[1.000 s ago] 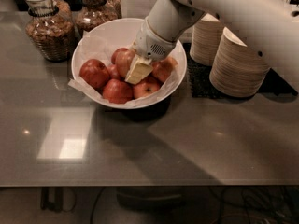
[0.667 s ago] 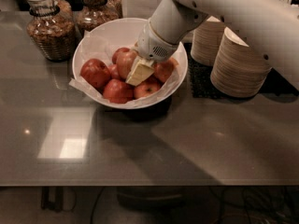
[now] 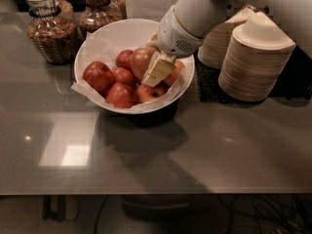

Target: Pick apple from white bowl

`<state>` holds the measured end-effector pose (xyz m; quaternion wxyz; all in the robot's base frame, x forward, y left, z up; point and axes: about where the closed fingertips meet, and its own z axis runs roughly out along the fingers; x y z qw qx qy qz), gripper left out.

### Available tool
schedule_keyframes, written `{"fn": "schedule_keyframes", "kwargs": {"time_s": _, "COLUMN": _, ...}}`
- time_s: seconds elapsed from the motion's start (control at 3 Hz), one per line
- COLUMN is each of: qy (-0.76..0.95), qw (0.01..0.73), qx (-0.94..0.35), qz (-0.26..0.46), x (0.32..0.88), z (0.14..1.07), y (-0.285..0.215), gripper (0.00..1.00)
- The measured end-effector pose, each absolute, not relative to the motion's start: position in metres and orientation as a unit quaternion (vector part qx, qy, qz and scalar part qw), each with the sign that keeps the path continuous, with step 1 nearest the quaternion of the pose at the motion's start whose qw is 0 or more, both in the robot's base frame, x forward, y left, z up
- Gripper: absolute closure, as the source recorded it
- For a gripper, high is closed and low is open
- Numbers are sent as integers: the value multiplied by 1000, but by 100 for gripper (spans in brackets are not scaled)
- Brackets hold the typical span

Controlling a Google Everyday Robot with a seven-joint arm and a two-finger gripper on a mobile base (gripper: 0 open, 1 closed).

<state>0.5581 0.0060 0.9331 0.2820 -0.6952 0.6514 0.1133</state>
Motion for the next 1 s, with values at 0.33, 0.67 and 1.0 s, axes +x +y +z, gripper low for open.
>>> {"fn": "schedule_keyframes", "kwargs": {"time_s": 0.33, "qy": 634, "qw": 321, "qx": -697, "qz": 98, "x": 544, "z": 975, "y": -7, "gripper": 100}}
{"fn": "schedule_keyframes", "kwargs": {"time_s": 0.67, "qy": 602, "qw": 363, "qx": -707, "qz": 73, "x": 523, "z": 1031, "y": -15, "gripper": 100}}
{"fn": "schedule_keyframes", "kwargs": {"time_s": 1.0, "qy": 602, "qw": 363, "qx": -707, "qz": 73, "x": 523, "z": 1031, "y": -15, "gripper": 100}}
